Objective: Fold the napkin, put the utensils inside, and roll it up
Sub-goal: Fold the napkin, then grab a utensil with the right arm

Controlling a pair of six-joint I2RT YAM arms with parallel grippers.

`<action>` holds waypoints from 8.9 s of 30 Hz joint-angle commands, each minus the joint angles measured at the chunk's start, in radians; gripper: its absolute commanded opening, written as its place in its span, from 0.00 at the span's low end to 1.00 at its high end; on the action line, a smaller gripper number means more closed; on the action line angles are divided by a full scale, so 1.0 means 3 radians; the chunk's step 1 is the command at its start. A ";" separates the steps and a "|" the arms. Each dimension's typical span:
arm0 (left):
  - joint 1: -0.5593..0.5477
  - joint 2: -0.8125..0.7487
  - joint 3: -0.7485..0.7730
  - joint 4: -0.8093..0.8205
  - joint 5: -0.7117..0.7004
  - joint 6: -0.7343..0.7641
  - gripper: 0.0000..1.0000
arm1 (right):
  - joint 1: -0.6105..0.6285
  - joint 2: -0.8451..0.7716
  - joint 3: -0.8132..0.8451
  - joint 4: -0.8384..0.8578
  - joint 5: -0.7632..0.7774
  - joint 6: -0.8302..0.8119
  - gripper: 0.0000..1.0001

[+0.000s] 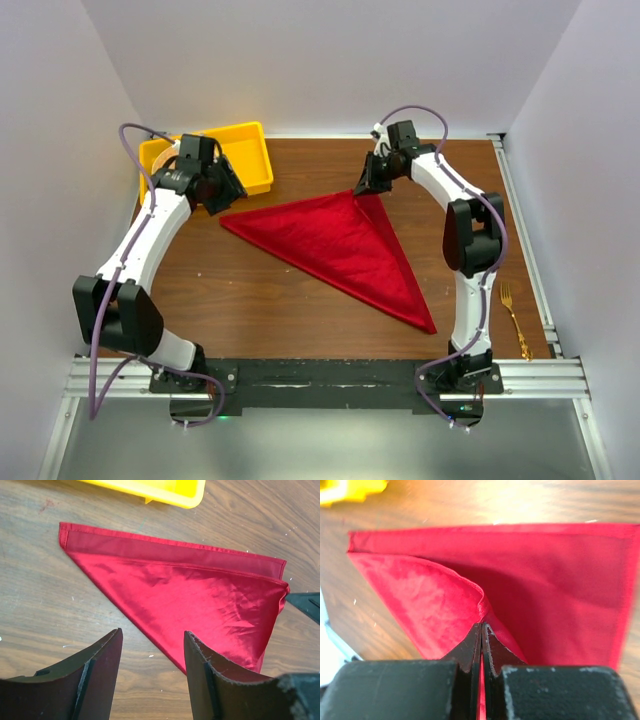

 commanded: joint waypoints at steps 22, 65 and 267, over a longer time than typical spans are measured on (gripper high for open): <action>0.0026 0.0307 0.0425 -0.0025 0.0065 0.0154 0.56 | -0.0281 0.0357 0.0359 0.0310 0.0134 0.0291 0.00; 0.0026 0.1089 0.0512 0.0276 0.0693 0.0282 0.54 | -0.0373 0.0791 0.1467 -0.0890 0.0569 -0.0026 0.50; -0.0735 0.0430 -0.0679 0.1028 0.1343 0.0829 0.27 | -0.1440 -0.2343 -0.2172 -0.1097 0.2276 0.0659 0.98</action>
